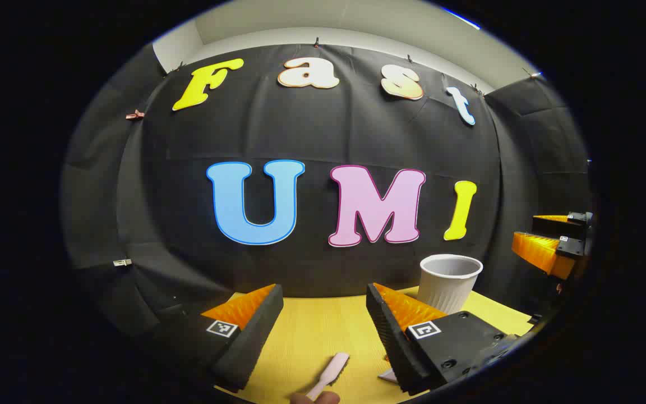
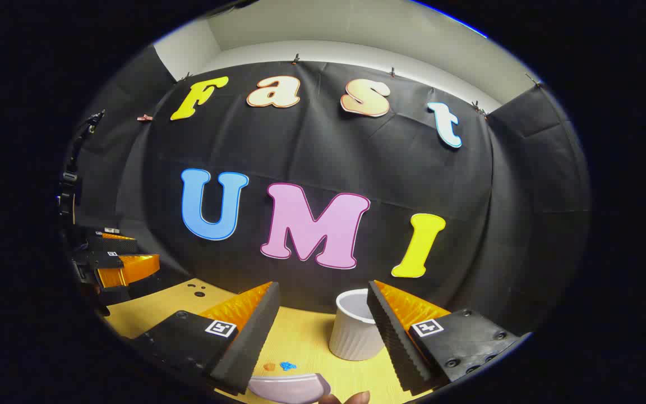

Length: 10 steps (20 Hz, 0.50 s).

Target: Pick up the small broom and dustpan from the desktop, sweep the trash into the dustpan with the broom, and then empty the trash into the garbage bin.

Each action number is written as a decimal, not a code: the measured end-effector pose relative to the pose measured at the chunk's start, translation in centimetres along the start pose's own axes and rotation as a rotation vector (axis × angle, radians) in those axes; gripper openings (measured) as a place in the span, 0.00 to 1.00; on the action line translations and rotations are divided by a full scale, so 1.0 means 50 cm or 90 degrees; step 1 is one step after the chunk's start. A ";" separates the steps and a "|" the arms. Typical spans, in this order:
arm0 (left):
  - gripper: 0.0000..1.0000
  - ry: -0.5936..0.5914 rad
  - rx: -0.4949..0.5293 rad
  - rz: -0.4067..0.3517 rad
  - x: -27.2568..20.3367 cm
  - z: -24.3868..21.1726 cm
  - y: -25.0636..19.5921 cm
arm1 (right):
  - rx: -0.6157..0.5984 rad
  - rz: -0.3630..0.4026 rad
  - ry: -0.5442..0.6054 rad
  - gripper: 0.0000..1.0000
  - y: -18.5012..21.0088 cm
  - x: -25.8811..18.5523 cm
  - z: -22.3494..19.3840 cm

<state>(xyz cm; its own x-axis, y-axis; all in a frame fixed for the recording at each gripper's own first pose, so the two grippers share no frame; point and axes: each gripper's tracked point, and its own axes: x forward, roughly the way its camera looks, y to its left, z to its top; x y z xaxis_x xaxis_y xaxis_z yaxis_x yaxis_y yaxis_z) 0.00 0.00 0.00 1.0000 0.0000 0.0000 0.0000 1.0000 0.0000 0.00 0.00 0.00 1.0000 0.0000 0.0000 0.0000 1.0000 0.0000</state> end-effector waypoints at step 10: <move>0.94 0.016 0.013 0.017 0.003 -0.017 -0.003 | 0.007 0.012 0.011 0.97 -0.010 0.011 -0.028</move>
<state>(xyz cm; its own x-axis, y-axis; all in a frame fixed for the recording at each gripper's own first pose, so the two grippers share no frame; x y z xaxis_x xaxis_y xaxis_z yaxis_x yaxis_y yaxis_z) 0.14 -0.16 -0.86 0.9993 0.0272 -0.0245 -0.0267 0.9994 0.0203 0.56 -0.48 -1.38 0.9997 0.0192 -0.0169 -0.0190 0.9998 0.0108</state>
